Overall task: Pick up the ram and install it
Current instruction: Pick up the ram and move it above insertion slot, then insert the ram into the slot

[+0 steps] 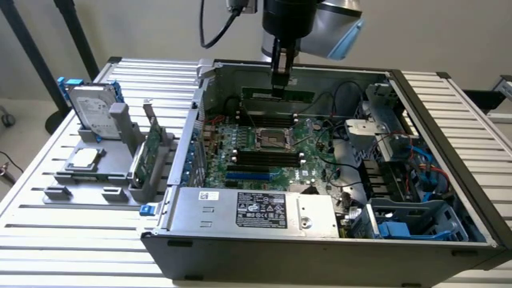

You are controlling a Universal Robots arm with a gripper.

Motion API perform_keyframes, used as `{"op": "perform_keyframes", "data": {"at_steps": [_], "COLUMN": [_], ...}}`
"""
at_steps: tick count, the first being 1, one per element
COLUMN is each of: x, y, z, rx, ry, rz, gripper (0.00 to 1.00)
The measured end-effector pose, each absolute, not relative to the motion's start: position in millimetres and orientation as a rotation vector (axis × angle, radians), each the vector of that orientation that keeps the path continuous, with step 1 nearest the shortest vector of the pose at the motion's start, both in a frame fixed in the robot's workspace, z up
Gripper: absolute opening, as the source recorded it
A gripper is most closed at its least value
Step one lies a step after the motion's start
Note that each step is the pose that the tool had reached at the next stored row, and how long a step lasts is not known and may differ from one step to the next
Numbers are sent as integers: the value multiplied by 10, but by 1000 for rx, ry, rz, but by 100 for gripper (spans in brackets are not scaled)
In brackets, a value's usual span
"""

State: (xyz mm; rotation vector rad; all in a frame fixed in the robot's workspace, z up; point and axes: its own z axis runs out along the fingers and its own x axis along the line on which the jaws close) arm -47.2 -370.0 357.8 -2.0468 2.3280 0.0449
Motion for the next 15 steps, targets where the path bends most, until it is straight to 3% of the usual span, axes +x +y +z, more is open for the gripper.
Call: {"op": "perform_keyframes", "data": {"at_steps": [15], "x": [-499], "y": [-3699], "z": [3471], "rx": [-2049], "ry": [2330], "rz": [40], "gripper": [14]}}
